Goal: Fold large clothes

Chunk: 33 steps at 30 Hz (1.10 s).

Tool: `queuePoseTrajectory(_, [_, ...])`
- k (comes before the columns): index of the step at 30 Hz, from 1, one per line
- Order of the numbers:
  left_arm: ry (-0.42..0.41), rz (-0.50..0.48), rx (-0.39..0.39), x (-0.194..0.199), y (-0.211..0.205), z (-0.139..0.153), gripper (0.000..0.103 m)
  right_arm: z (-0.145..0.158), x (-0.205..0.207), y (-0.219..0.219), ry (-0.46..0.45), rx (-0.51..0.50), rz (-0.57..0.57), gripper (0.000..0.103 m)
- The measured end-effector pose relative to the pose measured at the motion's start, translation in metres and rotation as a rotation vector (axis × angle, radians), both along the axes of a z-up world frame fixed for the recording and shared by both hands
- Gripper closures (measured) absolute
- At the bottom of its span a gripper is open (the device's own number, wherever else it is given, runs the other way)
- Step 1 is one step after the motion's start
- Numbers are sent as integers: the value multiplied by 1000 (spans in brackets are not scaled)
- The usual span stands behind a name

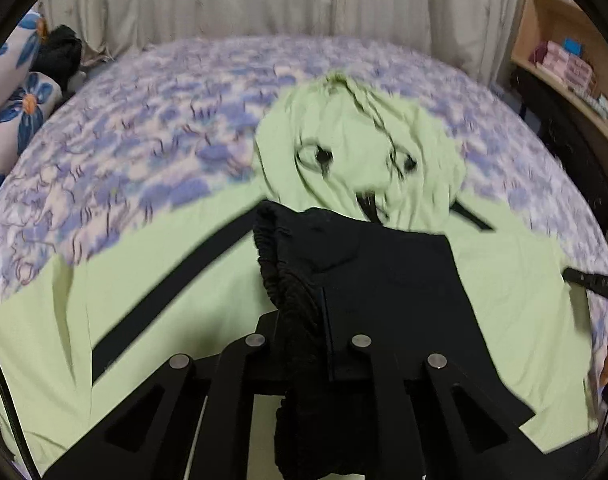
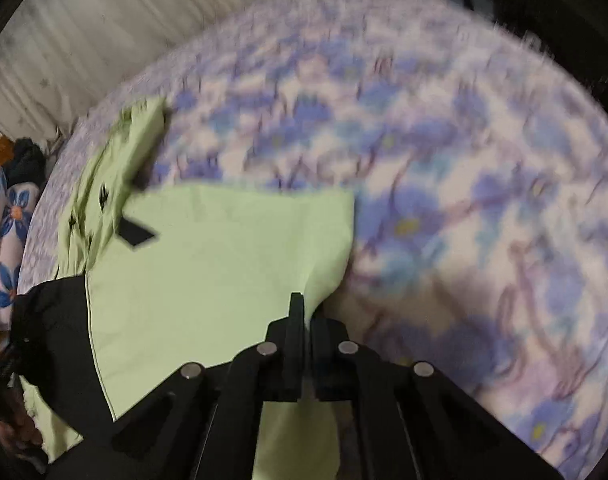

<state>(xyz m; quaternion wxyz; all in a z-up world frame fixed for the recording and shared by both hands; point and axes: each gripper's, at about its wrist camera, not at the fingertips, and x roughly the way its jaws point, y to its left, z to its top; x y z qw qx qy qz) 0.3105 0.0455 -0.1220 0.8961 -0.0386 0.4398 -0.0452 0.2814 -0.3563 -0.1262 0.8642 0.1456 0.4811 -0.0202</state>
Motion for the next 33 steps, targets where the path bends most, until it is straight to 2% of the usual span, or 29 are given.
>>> queuePoseTrajectory(2, [28,22,7,6,3,-11,87,-11,4,2,33,-54,-10,99])
queuePoseTrajectory(4, [125,57,35,14,9,-36,72,-21,5,7,79,-79,-3,91])
queuePoseTrajectory(5, [149,68,27,15,13,-43,69,-19,3,7,80,-78,-3,89])
queuePoseTrajectory(6, [140,71,-4,12,19,-44,68,-15,0,8,82,-81,-4,87])
queuePoseTrajectory(9, [116,105,-33,3,34,-31,51,4,-12,9,53,-87,6,72])
queuePoseTrajectory(10, [98,106,-44,-1,40,-25,51,8,-15,8,39,-89,9,65])
queuePoseTrajectory(11, [78,102,-54,-5,44,-18,51,18,-23,11,11,-95,13,64])
queuePoseTrajectory(15, [-3,88,-55,-25,57,11,51,42,-39,29,-34,-52,52,63])
queuePoseTrajectory(18, [63,94,-118,-29,58,22,52,50,-47,57,-34,-26,98,63])
queuePoseTrajectory(20, [100,98,-155,-30,51,24,57,51,-52,81,-29,-12,139,63])
queuePoseTrajectory(21, [99,93,-169,-33,45,22,60,49,-54,96,-23,-3,165,63])
queuePoseTrajectory(23, [83,62,-178,-39,27,19,60,43,-59,128,-10,9,219,63])
queuePoseTrajectory(27, [68,15,-128,-46,-13,2,60,21,-68,182,4,17,301,63])
queuePoseTrajectory(30, [95,7,-102,-44,-31,-20,61,-1,-70,199,22,39,323,63])
queuePoseTrajectory(32, [123,31,-60,-40,-34,-38,61,-15,-70,196,46,17,304,63])
queuePoseTrajectory(33, [130,36,-62,-39,-32,-45,61,-19,-72,189,40,36,302,64])
